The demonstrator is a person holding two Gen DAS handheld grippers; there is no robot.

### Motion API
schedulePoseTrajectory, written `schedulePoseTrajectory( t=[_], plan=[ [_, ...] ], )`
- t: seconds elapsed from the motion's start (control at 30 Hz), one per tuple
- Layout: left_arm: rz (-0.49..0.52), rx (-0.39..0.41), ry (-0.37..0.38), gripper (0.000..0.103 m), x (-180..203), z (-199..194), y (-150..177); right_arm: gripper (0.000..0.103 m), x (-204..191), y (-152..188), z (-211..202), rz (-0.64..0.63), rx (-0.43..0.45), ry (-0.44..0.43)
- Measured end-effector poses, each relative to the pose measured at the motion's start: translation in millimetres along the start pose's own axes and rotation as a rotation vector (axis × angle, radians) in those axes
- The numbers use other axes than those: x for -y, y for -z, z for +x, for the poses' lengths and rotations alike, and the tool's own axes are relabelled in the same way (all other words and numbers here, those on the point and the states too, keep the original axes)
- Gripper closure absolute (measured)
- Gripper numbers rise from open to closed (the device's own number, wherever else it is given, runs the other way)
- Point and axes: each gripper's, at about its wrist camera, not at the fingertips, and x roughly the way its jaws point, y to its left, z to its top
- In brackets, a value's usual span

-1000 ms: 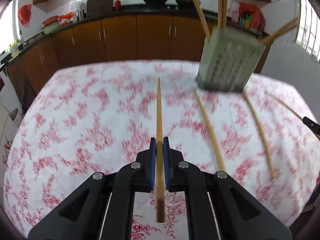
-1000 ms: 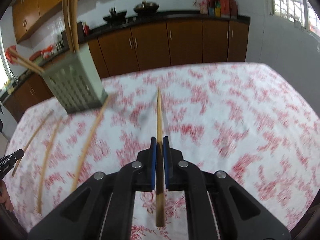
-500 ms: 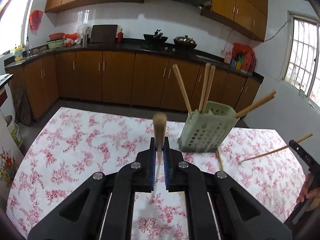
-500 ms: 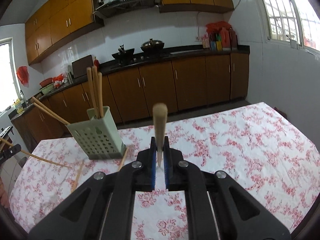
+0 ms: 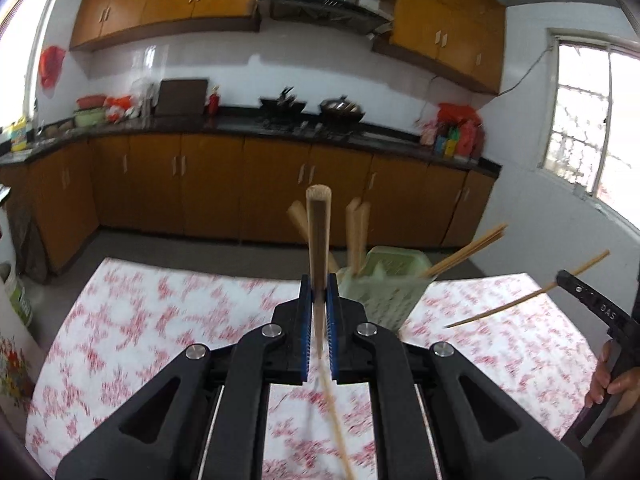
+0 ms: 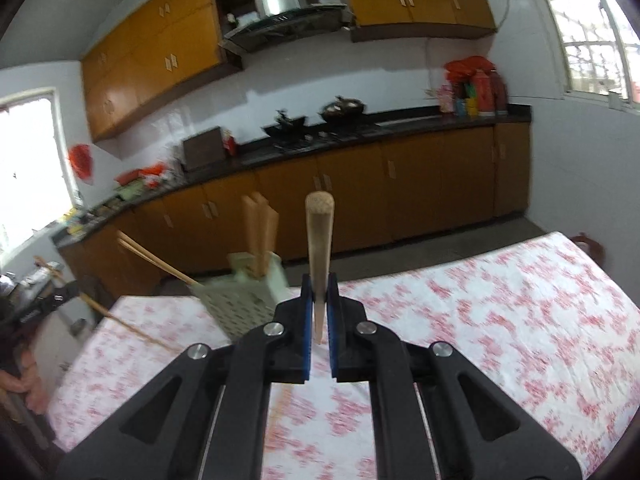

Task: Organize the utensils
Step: 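Lift the chopstick with the right tool over the green holder while the left tool carries its chopstick there, then open the right tool to drop its chopstick into the holder while the left tool releases its chopstick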

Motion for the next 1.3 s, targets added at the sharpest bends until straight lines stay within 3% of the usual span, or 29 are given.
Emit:
schedulePoseTrajectory(
  t=[0.23,0.37,0.6,0.87,1.3],
  plan=[
    [0.041,0.096,0.054,0.096,31,-17,-36,0.095,-23,-40,-17,-0.015,0.086,-0.102],
    [-0.037,0.145,0.058,0.096,33,-11,-52,0.095,-38,-56,-5,-0.03,0.12,-0.096],
    [-0.068,0.167,0.013,0.096,46,29,-69,0.095,-57,-64,43,-0.084,0.045,-0.081],
    [-0.109,0.157,-0.012,0.096,43,67,-59,0.095,-57,-53,94,-0.077,-0.059,-0.062],
    [-0.104,0.101,-0.016,0.096,41,89,-43,0.095,-62,-48,108,-0.071,-0.084,-0.094]
  ],
)
